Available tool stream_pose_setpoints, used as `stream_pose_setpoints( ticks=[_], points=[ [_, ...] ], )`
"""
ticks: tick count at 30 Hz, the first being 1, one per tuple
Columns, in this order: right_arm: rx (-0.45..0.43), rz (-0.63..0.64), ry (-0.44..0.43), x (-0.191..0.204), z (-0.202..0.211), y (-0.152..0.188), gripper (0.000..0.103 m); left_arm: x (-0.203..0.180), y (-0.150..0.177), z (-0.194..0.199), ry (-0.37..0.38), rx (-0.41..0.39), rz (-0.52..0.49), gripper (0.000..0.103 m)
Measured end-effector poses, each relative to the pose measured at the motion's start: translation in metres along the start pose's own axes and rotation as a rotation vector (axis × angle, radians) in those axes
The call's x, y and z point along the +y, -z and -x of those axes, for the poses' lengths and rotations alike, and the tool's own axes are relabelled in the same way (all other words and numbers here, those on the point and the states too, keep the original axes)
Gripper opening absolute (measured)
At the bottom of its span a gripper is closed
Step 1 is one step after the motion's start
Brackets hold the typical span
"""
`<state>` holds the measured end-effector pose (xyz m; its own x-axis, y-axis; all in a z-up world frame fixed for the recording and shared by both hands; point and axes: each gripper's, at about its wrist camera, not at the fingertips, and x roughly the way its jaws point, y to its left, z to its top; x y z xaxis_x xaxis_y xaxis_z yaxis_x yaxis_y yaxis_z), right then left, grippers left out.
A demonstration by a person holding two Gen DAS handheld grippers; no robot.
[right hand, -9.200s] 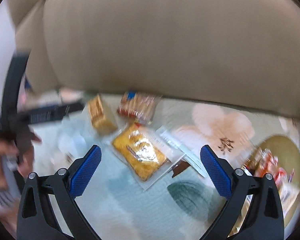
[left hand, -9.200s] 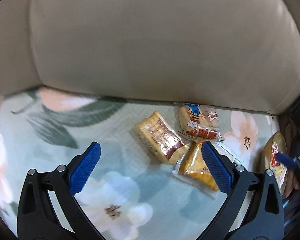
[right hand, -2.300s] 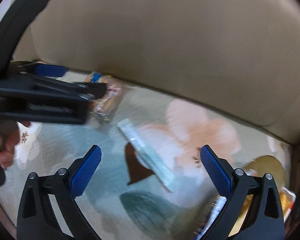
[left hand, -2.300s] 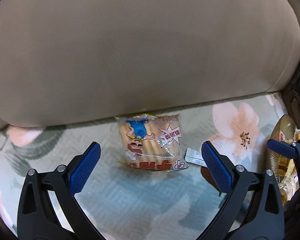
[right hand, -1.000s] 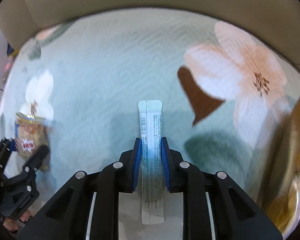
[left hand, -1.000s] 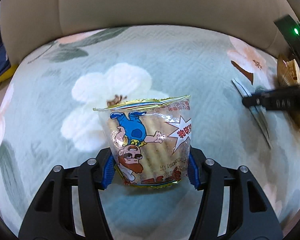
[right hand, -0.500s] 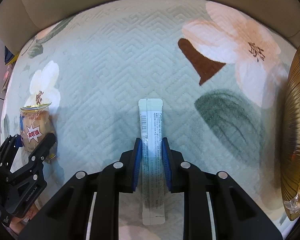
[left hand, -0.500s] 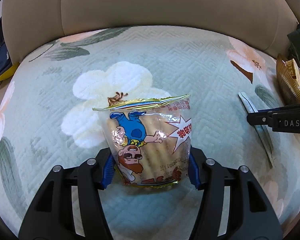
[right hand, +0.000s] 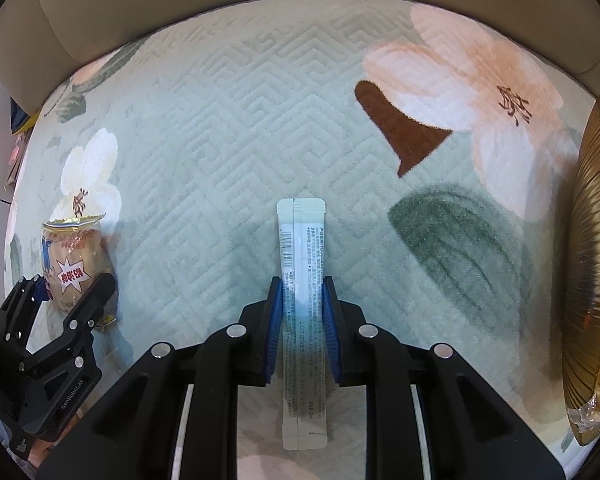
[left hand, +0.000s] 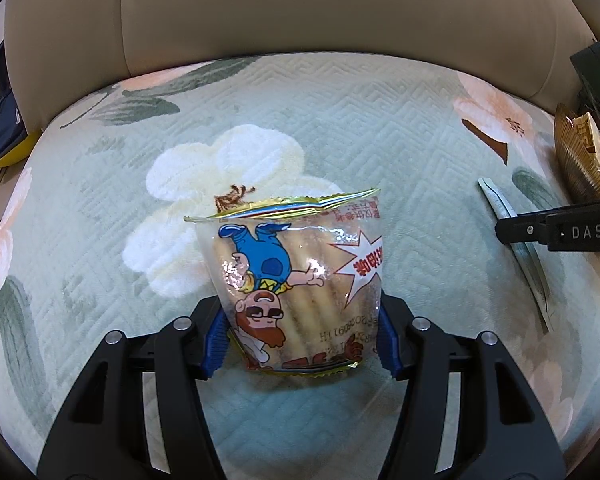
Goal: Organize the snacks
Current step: 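Grasp the cartoon wafer-roll bag with the left tool while the right tool grasps the white stick pack, then carry both held snacks over the gold bowl and open both tools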
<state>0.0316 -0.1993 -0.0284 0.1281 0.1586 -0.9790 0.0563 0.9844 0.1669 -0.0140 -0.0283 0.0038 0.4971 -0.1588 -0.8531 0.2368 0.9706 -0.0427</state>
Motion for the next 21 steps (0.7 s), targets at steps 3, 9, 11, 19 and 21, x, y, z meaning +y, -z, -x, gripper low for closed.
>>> stream_pose_setpoints(
  ticks=[3, 9, 11, 19, 21],
  points=[
    [0.000, -0.015, -0.017, -0.006, 0.001, -0.001, 0.019, -0.002, 0.001, -0.001, -0.013, -0.007, -0.013, 0.059],
    [-0.014, -0.031, -0.054, -0.015, 0.005, -0.002, 0.019, -0.005, 0.003, 0.000, -0.034, -0.024, -0.010, 0.059],
    [-0.036, -0.059, -0.106, -0.022, 0.010, -0.004, 0.018, -0.004, 0.001, 0.002, -0.036, -0.024, 0.008, 0.058],
    [-0.371, -0.164, -0.220, -0.074, 0.114, -0.007, 0.008, -0.027, -0.051, 0.050, 0.032, -0.151, 0.029, 0.058],
    [-0.464, -0.197, -0.226, -0.094, 0.146, -0.003, 0.008, -0.042, -0.071, 0.065, 0.059, -0.199, 0.017, 0.058]
  ],
)
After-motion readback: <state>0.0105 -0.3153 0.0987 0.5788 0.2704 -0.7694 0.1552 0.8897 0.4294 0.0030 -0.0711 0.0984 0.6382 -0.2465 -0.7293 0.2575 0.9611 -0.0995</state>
